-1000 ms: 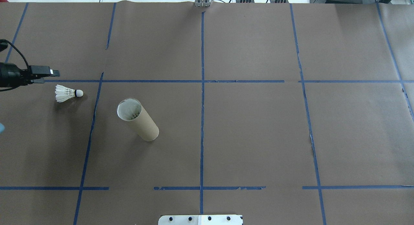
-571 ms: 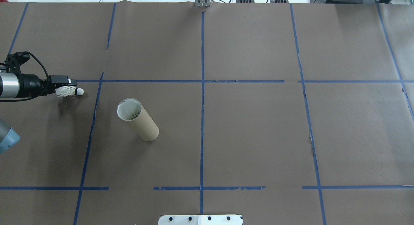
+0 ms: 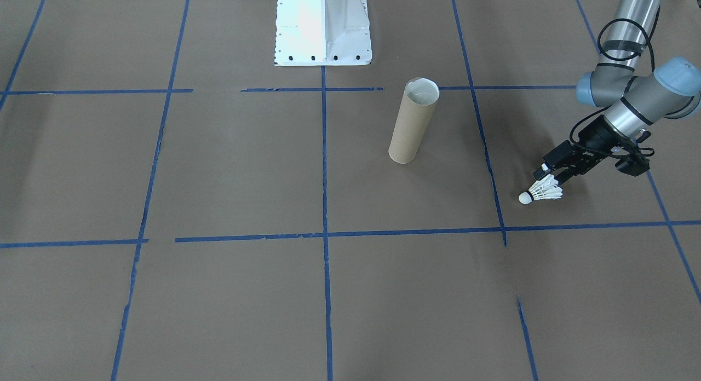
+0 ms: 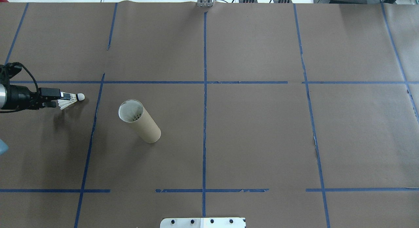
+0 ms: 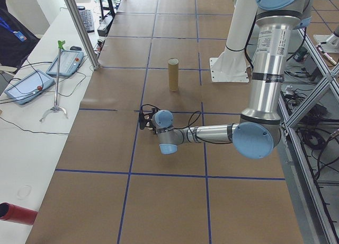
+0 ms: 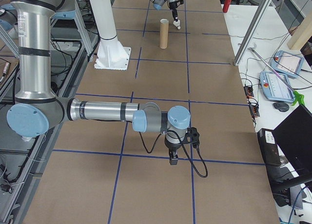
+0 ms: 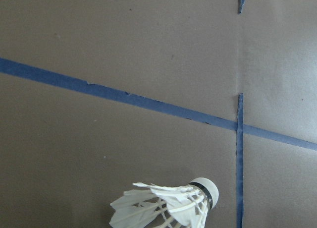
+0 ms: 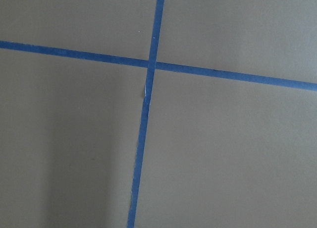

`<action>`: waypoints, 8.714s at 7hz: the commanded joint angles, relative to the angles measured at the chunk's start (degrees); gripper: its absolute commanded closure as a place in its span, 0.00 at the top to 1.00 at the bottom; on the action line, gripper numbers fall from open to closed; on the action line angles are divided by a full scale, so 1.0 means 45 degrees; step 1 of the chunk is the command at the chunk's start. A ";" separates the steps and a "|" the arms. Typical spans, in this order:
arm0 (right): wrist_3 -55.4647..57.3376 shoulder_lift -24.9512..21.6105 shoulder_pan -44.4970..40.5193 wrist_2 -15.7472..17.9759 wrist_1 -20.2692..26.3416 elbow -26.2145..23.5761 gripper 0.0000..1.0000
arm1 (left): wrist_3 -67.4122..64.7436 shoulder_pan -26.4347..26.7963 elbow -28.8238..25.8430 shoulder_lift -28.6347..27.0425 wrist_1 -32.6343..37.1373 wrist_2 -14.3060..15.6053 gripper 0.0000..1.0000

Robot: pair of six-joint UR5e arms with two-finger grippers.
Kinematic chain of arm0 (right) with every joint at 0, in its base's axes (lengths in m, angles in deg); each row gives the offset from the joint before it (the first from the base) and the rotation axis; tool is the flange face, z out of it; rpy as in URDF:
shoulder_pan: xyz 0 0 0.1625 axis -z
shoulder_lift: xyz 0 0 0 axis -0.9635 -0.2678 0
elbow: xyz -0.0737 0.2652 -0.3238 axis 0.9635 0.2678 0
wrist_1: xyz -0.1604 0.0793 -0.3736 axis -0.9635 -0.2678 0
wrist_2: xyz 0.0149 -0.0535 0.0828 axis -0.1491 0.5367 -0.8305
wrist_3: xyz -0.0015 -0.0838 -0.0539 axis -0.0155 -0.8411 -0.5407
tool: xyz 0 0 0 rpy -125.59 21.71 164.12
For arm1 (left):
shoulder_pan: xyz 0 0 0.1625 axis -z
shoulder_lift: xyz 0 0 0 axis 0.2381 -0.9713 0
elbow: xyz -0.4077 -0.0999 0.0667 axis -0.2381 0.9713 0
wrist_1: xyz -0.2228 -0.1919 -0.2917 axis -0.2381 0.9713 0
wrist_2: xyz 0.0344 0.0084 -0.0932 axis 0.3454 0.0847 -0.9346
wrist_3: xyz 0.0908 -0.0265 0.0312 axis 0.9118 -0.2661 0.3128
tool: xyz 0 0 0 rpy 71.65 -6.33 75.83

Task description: Collect badminton balls into bucket

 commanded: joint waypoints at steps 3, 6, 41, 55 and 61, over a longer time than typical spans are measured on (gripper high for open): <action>-0.0019 0.0000 0.0000 0.0000 0.0000 0.0000 1.00 | -0.0888 0.0010 0.0257 -0.0165 -0.0004 -0.0037 0.68; 0.0000 0.0000 0.0000 0.0000 0.0000 0.0000 1.00 | -0.0850 0.0496 0.0258 -0.0145 -0.0043 -0.0056 0.23; 0.0000 0.0000 0.0000 0.0000 0.0000 0.0000 1.00 | 0.0733 -0.3622 0.8558 -1.1728 -3.2114 0.4534 0.00; 0.0000 0.0000 0.0000 0.0000 0.0000 0.0000 1.00 | 1.8553 0.7188 0.6773 -0.2379 -2.2436 -0.0387 1.00; 0.0000 0.0000 0.0000 0.0000 0.0000 0.0000 1.00 | 1.8878 0.8232 0.4321 0.0771 -2.0160 -0.3560 1.00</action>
